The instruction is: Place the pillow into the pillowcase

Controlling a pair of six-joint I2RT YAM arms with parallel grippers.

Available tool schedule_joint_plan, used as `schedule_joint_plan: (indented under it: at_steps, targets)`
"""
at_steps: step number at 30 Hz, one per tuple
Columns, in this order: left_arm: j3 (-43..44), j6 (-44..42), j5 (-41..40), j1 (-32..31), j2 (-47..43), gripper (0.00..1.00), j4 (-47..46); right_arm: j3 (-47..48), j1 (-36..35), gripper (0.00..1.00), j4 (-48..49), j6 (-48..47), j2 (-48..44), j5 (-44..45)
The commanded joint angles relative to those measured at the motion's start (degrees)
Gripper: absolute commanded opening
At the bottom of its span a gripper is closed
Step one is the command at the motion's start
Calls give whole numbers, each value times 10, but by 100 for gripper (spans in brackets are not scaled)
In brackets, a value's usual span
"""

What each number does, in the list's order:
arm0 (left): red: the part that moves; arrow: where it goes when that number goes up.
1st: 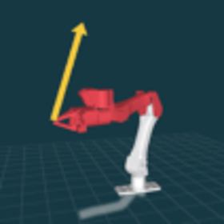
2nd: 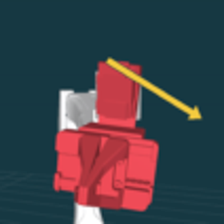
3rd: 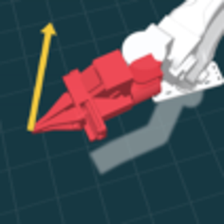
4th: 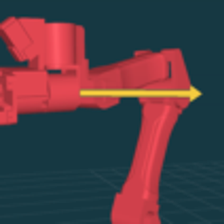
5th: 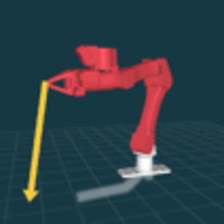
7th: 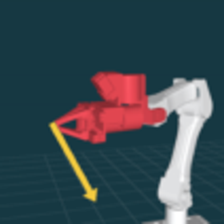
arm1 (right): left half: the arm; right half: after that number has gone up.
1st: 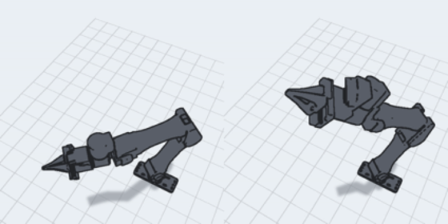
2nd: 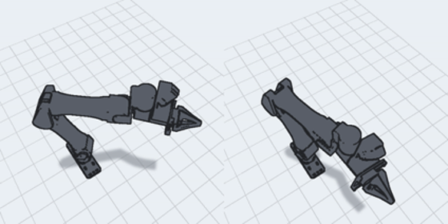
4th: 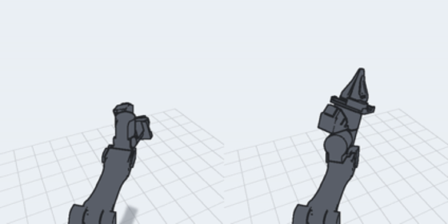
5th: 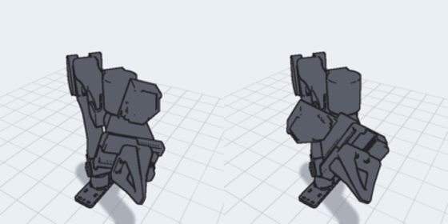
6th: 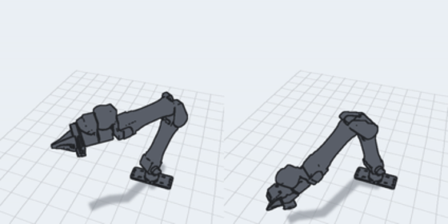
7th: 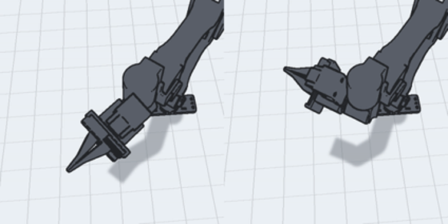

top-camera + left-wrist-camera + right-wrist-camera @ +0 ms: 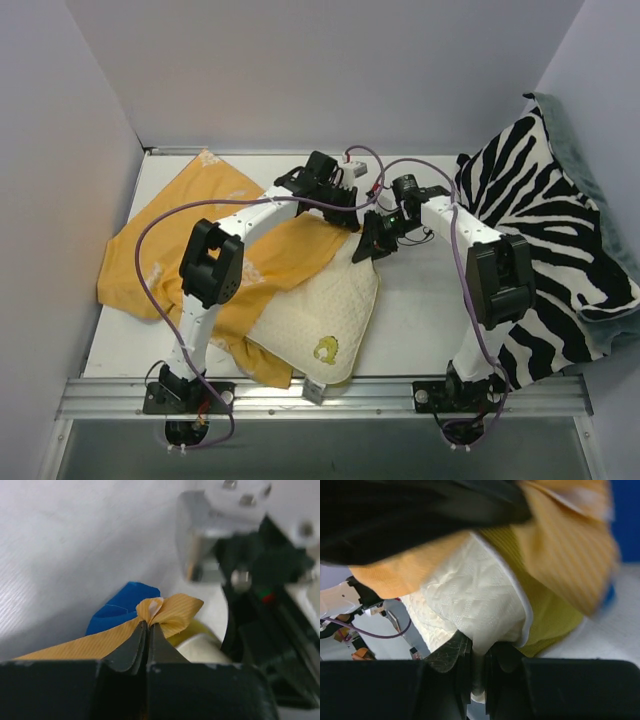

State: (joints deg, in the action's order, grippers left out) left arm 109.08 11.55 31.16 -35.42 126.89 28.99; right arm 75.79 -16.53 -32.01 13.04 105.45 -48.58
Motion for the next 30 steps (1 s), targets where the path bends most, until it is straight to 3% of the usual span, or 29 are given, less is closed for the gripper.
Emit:
schedule_joint_plan:
  at_steps: [1,4,8,9,10,11,12,13,14,16,17,18,22,24,26,30]
  targets:
    - [12,113,83,-34,-23,0,-153,-5,-14,0,69,42,-63,-57]
    - [20,157,62,-30,10,0,-184,-27,4,0,70,31,-75,-32]
    - [70,125,12,-10,52,0,-164,-14,47,0,77,6,-52,21]
    - [94,111,-6,-2,60,24,-145,-5,55,0,76,-4,-45,39]
    - [109,96,-12,6,63,39,-130,21,67,1,74,-10,-37,55]
    - [127,51,-22,26,57,54,-100,37,70,15,64,-30,-22,87]
    - [135,27,-34,37,38,78,-79,55,72,27,48,-43,-15,99]
    - [145,2,-29,51,27,84,-55,93,73,40,29,-56,-10,109]
    - [156,-46,-24,78,14,87,2,108,72,61,-5,-70,-10,124]
    - [135,-82,9,116,-49,97,48,120,60,76,-19,-99,-27,148]
    - [112,-112,34,138,-78,97,73,118,49,87,-27,-110,-54,158]
    - [45,-128,59,188,-141,97,77,114,34,92,-30,-126,-71,189]
    - [-118,-224,148,306,-296,97,122,77,-98,95,-37,-193,-133,287]
    - [-189,-314,152,351,-370,97,156,55,-191,96,-36,-212,-135,341]
    - [-229,-381,142,385,-415,97,202,47,-240,96,-36,-225,-118,366]
    - [-321,-426,152,459,-522,97,245,61,-357,98,-36,-215,-63,415]
